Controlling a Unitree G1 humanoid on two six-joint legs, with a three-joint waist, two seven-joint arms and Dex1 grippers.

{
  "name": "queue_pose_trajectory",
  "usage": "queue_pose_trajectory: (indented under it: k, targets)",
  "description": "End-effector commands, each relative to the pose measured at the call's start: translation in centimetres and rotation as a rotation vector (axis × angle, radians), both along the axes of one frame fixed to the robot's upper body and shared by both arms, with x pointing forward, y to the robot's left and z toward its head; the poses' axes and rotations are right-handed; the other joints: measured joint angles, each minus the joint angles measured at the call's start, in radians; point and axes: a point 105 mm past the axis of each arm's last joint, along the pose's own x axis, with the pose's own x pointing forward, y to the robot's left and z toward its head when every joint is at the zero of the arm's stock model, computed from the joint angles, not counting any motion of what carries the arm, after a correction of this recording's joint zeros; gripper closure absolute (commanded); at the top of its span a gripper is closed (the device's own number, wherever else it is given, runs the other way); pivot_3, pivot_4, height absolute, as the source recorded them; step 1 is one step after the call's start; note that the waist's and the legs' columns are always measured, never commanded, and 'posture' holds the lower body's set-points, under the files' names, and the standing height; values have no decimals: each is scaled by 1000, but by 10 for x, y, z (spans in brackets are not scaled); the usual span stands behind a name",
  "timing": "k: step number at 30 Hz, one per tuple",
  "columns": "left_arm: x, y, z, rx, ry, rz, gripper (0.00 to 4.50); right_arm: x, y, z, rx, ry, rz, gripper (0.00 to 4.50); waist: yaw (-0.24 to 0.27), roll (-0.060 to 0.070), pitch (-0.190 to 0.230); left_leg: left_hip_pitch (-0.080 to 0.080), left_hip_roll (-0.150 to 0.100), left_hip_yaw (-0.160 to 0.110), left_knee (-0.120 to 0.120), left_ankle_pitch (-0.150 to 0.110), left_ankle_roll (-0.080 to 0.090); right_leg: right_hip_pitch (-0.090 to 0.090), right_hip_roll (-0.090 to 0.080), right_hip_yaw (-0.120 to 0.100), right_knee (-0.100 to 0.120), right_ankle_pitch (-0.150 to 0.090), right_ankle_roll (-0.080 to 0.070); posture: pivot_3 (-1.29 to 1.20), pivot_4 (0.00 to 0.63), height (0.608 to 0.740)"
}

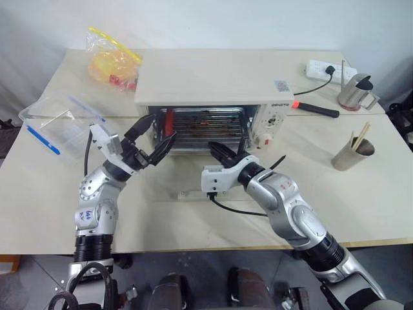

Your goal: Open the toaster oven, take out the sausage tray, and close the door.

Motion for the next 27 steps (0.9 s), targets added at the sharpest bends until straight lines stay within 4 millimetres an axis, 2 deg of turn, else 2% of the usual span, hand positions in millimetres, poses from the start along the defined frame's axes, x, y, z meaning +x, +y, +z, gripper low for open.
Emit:
queue_pose_trajectory:
  k: [1,11,27]
  targets:
    - [-3,22,8,-5,-4,32,0,-6,-11,26,35,-92,-8,4483,1,0,0,0,0,0,0,0,0,0,0,0,0,0,0,0,150,740]
    - [0,34,13,34,-5,23,0,-17,-18,30,28,-107,13,4483,6,0,0,0,0,-1,0,0,0,0,0,0,0,0,0,0,150,740]
    - [1,40,11,62,24,-25,0,-48,-35,19,10,-120,97,4483,17,0,0,0,-1,0,1,0,0,1,0,0,-1,0,0,0,150,740]
